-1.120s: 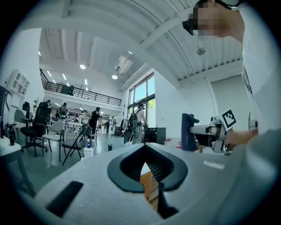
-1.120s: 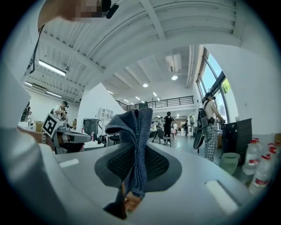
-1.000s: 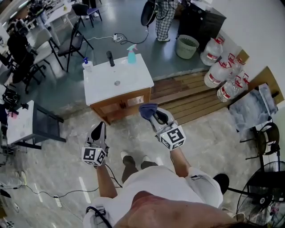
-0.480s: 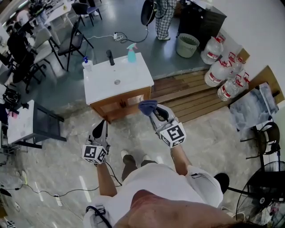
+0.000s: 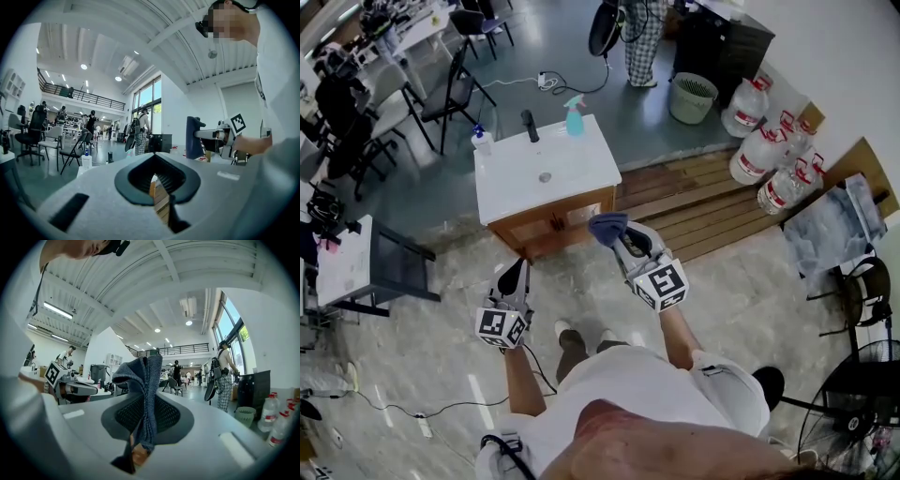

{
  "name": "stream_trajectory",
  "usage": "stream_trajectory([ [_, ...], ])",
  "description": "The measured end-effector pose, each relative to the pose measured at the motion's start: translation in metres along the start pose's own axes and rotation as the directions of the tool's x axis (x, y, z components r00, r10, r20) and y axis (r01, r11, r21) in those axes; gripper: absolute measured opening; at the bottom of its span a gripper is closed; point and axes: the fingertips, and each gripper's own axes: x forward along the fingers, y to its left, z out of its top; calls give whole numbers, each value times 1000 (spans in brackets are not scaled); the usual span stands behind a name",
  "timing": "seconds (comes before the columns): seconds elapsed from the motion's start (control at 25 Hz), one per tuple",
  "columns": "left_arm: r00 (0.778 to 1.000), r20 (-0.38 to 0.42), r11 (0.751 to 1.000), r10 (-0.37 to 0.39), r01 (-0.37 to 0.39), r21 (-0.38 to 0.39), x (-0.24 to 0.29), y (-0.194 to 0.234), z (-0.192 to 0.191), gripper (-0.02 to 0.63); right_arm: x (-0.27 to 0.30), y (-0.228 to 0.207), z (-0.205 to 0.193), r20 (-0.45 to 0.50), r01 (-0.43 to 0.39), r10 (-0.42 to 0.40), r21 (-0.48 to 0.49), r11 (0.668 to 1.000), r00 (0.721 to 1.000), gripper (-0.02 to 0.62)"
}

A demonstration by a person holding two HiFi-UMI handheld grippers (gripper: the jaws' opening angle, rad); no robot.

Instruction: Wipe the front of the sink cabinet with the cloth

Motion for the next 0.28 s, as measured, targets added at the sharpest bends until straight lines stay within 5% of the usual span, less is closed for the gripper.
stream_trajectory([
  [0.28,1000,-2,1000,11,-11,1,-2,-1,3,6,1,-1,2,-1,-2,2,13,1000,1000,67],
])
